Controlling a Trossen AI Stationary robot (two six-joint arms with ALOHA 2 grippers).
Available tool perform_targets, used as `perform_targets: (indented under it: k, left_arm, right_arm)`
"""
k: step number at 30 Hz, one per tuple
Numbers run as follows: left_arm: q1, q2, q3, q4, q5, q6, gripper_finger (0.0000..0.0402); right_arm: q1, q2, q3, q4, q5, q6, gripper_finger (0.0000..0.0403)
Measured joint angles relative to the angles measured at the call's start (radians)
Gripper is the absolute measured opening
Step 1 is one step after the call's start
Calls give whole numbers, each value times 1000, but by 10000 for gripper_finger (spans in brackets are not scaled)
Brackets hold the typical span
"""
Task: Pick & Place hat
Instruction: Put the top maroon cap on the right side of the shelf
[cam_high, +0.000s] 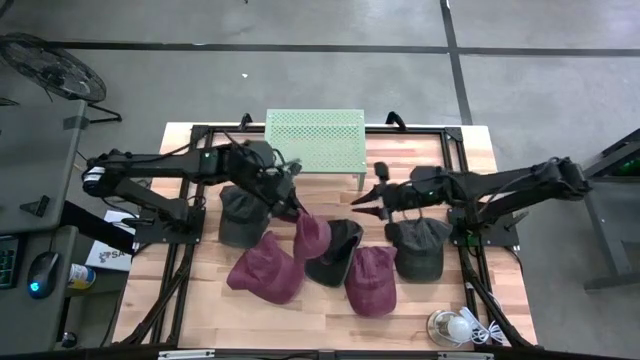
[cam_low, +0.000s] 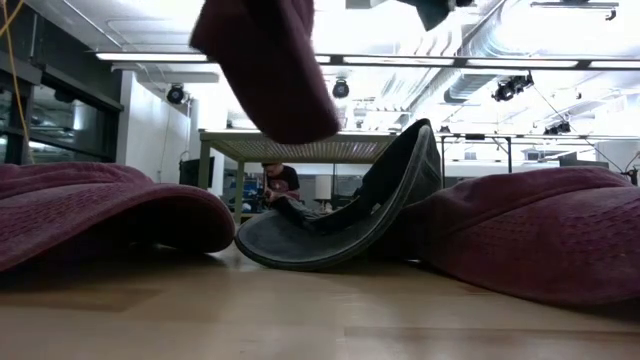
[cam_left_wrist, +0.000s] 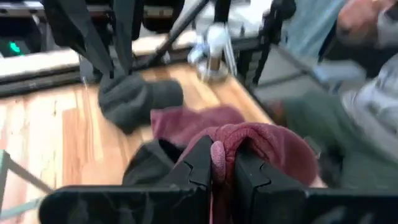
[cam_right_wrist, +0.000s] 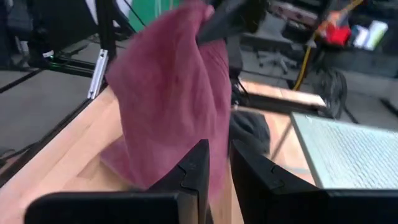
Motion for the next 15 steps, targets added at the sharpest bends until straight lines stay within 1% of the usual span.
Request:
perform_targets:
  k: [4,7,12,15]
  left_arm:
    - [-65,10,27,-65,-151,84,20]
    - [-112,10,27,-85,-260,110,20]
    - [-189,10,27,-77,-374,159,20]
    - [-225,10,27,-73,-444,179,20]
  right_arm:
    - [14,85,0,101,43,-42,65]
    - [15,126,-1,134,39,-50,88]
    - [15,171,-1,198,12,-42,155]
    - [15,206,0,269,-38,-25,199]
